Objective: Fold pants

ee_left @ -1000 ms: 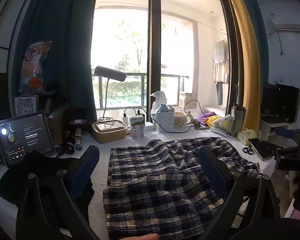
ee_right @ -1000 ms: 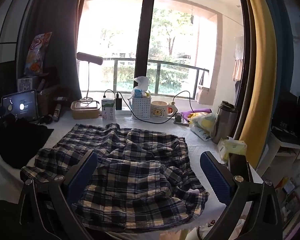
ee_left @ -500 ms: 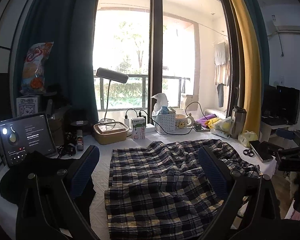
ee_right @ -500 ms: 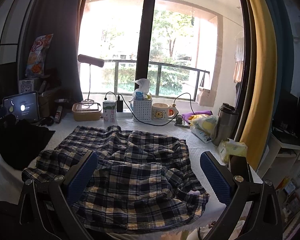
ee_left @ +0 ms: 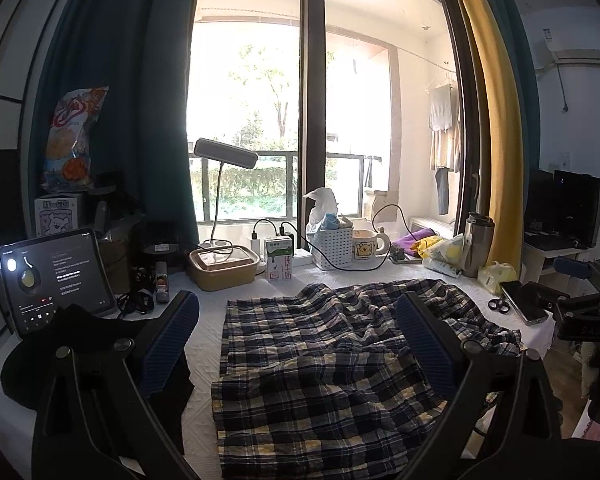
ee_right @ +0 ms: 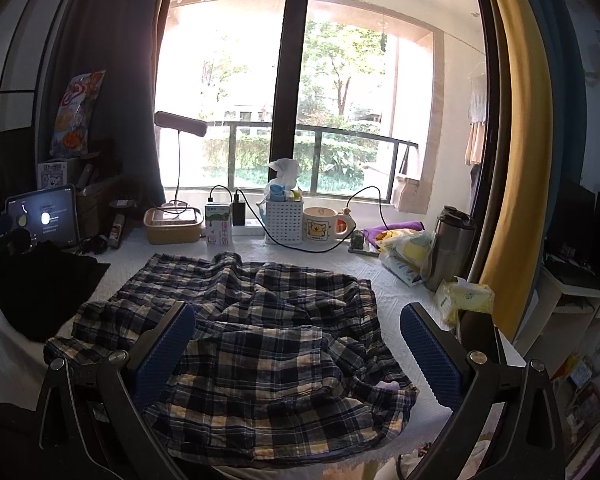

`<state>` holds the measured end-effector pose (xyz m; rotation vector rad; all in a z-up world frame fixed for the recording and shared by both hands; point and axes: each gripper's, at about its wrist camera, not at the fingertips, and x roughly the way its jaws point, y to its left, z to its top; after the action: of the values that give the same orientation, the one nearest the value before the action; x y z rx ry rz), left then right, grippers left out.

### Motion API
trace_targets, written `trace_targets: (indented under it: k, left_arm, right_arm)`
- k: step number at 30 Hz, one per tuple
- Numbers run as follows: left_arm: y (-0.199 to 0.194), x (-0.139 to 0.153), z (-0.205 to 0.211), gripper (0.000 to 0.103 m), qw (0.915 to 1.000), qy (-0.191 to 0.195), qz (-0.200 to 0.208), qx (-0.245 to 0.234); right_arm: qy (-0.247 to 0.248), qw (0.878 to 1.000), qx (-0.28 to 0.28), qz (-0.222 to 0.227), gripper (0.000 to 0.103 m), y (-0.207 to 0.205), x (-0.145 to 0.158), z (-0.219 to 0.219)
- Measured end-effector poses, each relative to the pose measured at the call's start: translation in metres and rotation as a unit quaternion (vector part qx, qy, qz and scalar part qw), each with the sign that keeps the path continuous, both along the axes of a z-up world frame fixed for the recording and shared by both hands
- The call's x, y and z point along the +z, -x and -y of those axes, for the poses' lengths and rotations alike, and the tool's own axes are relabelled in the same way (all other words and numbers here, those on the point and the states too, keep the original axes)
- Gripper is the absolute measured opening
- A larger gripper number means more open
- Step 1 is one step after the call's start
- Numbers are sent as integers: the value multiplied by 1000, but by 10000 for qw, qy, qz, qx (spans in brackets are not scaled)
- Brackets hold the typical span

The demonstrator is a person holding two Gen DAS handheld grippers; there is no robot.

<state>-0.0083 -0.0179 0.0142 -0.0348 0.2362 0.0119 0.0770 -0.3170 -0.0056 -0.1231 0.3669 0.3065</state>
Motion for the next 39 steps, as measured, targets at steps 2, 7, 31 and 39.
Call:
trace_targets:
  k: [2,7,31,39]
  left_arm:
    - [0,0,0,98,10000,-13,3,44]
    - [3,2,-1,98,9999,-4,53,103]
    - [5,3,4,98,9999,-109,93,2]
    - [5,3,4,98,9999,-112,104,3]
  right_arm:
    - [-3,10000,0,-2,103,0,0,1]
    - [-4,10000,1,1,103,0,0,1]
    - [-71,10000,23,28,103,0,5,1]
    - [-94,9999,79,23,103,0,2,-1]
